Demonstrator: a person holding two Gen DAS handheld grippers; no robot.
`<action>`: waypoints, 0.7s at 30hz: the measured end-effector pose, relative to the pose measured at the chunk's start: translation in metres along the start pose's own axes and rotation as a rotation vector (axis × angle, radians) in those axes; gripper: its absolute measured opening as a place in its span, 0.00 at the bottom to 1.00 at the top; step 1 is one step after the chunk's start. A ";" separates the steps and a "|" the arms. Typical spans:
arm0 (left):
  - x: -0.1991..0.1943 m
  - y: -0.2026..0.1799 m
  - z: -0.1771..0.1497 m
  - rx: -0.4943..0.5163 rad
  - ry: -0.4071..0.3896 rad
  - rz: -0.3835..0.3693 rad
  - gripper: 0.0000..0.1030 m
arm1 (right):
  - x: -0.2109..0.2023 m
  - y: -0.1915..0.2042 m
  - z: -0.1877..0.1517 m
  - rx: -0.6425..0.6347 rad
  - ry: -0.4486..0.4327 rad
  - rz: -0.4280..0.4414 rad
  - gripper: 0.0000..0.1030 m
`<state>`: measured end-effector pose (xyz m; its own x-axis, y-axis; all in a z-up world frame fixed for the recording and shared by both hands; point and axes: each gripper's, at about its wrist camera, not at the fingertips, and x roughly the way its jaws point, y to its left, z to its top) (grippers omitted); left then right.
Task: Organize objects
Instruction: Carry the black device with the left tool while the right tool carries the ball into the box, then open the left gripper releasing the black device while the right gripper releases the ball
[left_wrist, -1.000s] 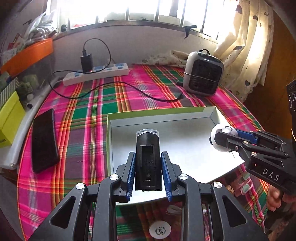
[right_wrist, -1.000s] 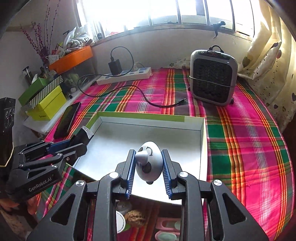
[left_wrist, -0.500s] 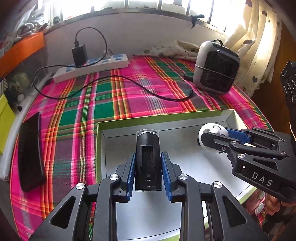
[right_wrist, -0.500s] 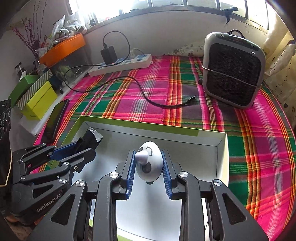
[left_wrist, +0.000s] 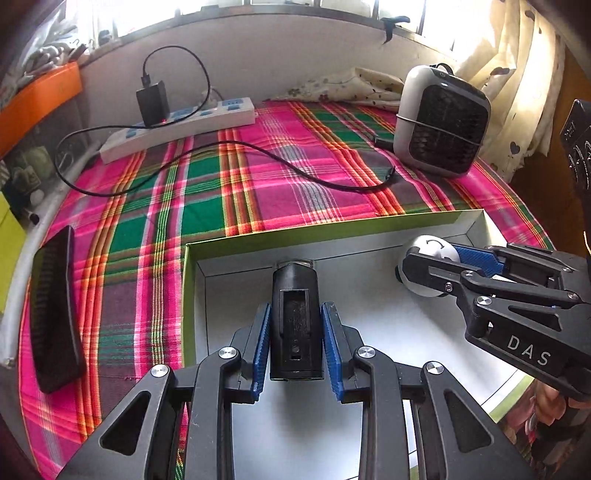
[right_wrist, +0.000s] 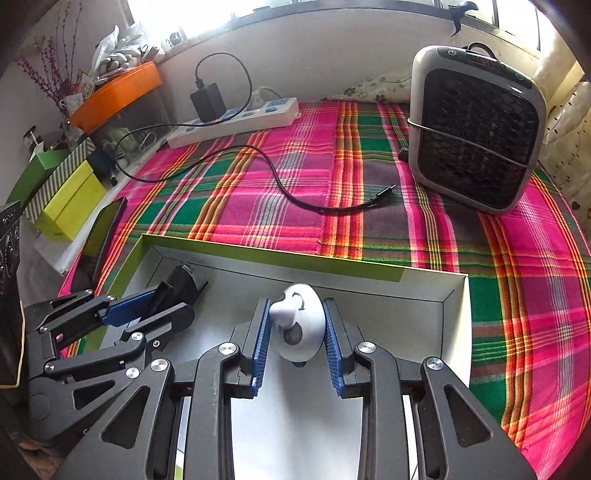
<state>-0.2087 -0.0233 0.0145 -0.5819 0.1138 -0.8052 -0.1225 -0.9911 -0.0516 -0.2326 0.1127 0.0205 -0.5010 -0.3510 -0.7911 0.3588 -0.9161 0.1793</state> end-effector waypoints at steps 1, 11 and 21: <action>0.000 0.000 0.000 -0.002 0.001 -0.002 0.24 | 0.000 0.000 0.000 0.000 -0.002 -0.003 0.28; 0.002 0.000 0.002 0.000 0.001 0.000 0.25 | 0.004 0.003 0.000 -0.003 0.002 -0.020 0.30; 0.000 0.002 0.001 -0.017 -0.011 -0.021 0.32 | 0.000 0.001 -0.002 0.010 -0.015 -0.022 0.49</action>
<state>-0.2099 -0.0248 0.0154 -0.5885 0.1350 -0.7972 -0.1210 -0.9896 -0.0783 -0.2306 0.1121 0.0191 -0.5203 -0.3340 -0.7860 0.3398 -0.9253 0.1683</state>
